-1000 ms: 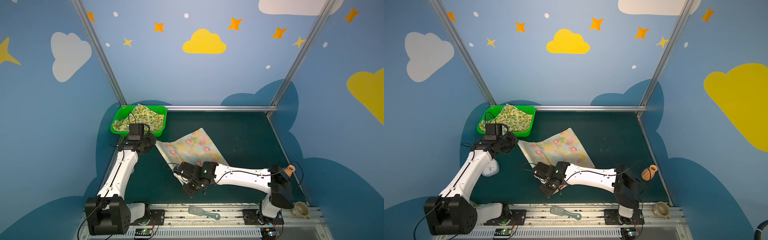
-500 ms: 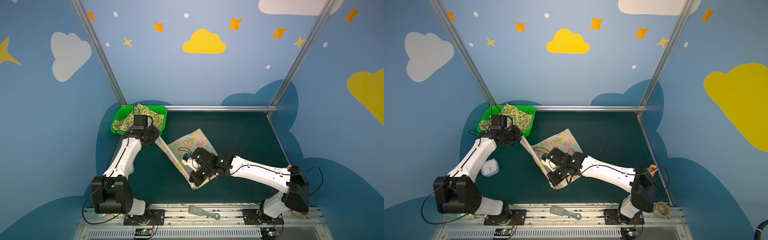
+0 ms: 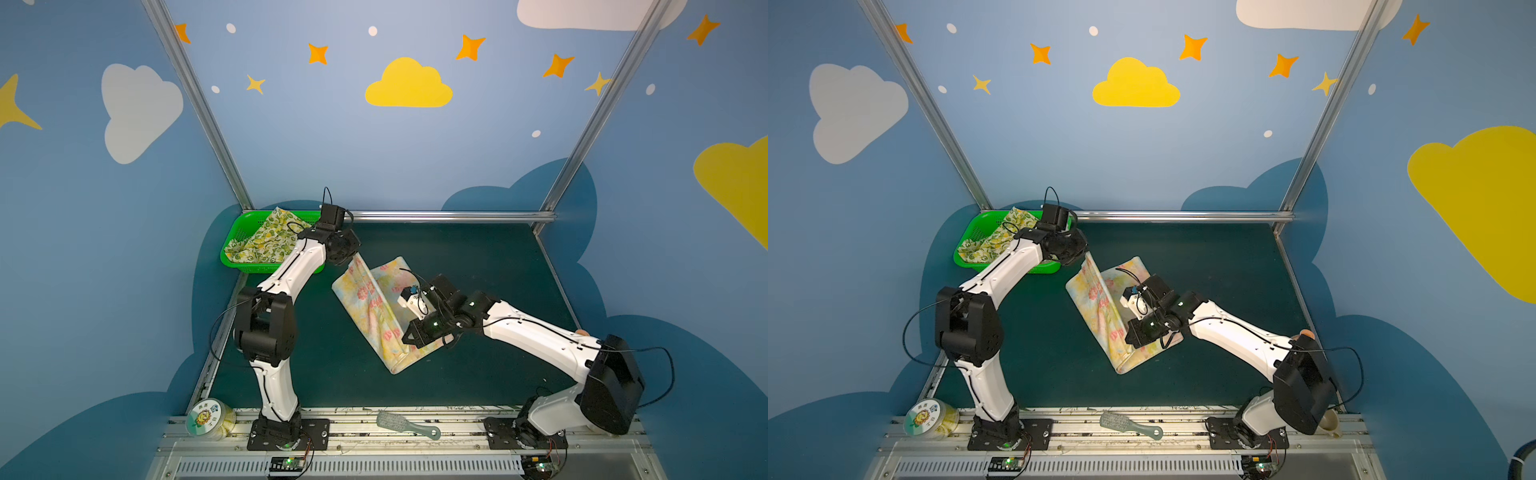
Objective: Fold and stack skirts
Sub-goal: Fold the skirt at the center of the table.
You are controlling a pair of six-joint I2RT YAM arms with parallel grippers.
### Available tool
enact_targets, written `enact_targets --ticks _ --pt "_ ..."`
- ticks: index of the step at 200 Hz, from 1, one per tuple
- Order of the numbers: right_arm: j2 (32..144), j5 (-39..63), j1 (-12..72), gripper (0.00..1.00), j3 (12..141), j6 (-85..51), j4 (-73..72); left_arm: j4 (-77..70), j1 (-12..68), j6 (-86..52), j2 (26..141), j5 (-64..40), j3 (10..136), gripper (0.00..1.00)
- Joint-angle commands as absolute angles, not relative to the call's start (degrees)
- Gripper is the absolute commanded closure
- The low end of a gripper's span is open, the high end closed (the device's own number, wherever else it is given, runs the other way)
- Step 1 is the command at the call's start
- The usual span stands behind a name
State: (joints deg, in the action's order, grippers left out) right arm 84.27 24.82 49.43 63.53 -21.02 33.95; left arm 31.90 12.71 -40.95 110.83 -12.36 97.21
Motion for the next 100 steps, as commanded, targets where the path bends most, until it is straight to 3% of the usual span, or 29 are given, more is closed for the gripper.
enact_targets --ticks 1,100 --pt "83.0 28.5 48.5 1.0 62.0 -21.2 38.4 29.0 12.0 -41.3 113.6 -7.7 101.4 0.96" --pt "85.2 30.2 43.0 1.0 59.4 -21.6 38.0 26.7 14.3 -42.2 123.3 -9.9 108.3 0.96"
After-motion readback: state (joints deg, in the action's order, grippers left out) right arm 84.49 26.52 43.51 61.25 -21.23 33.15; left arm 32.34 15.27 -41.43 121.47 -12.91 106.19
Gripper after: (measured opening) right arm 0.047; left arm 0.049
